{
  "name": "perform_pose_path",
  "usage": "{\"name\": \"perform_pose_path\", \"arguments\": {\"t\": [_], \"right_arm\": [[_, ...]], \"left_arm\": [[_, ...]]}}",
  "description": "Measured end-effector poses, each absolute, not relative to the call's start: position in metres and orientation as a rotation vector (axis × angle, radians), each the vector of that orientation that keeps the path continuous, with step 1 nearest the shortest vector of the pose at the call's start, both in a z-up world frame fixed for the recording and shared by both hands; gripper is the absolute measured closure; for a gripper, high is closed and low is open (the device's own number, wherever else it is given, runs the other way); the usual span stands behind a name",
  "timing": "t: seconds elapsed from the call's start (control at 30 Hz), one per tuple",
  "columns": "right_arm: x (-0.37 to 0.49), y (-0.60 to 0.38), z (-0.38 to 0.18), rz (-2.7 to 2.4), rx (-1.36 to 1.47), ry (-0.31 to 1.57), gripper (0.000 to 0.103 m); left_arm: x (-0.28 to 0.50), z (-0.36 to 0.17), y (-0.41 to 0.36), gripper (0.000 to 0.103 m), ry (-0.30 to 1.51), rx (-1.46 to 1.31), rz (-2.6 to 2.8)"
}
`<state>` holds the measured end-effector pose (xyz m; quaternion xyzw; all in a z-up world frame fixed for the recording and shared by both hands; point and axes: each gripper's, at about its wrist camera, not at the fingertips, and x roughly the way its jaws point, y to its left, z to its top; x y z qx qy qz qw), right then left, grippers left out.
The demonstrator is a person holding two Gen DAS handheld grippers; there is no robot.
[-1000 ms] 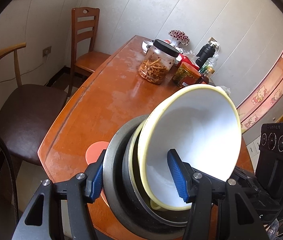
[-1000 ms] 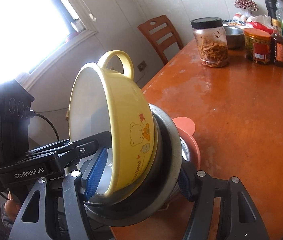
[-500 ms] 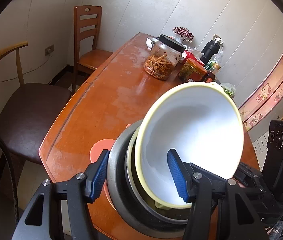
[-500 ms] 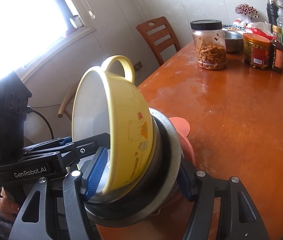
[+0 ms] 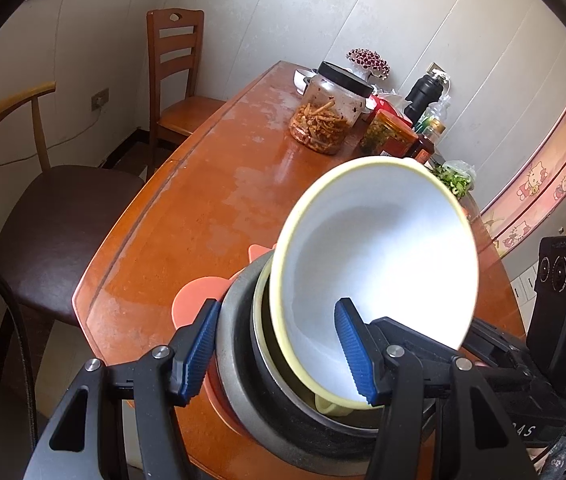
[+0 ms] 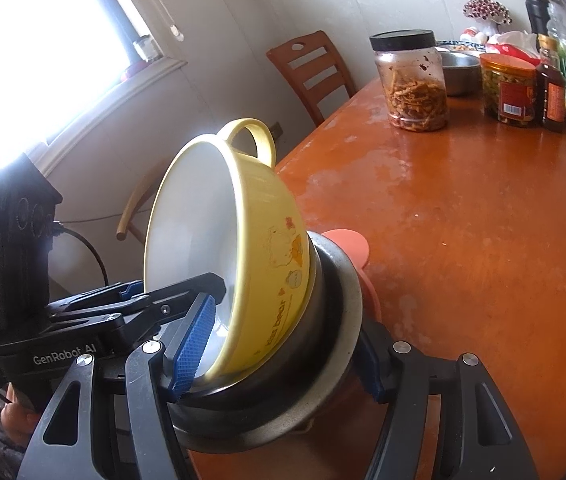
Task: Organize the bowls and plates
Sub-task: 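Lift the nested basin stack and carry it to the pan-topped orange bowl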
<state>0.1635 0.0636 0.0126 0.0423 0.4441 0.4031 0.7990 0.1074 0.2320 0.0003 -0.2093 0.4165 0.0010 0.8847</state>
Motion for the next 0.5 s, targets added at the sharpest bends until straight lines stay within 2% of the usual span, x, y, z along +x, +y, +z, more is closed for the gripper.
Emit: {"name": "perform_pose_path", "arguments": {"t": [0.5], "right_arm": [[0.1583,0.0545,0.0158,0.867,0.097,0.928,0.036]], "left_arm": [[0.107,0.0056,0.2273,0.044,0.853,-0.421,0.019]]}}
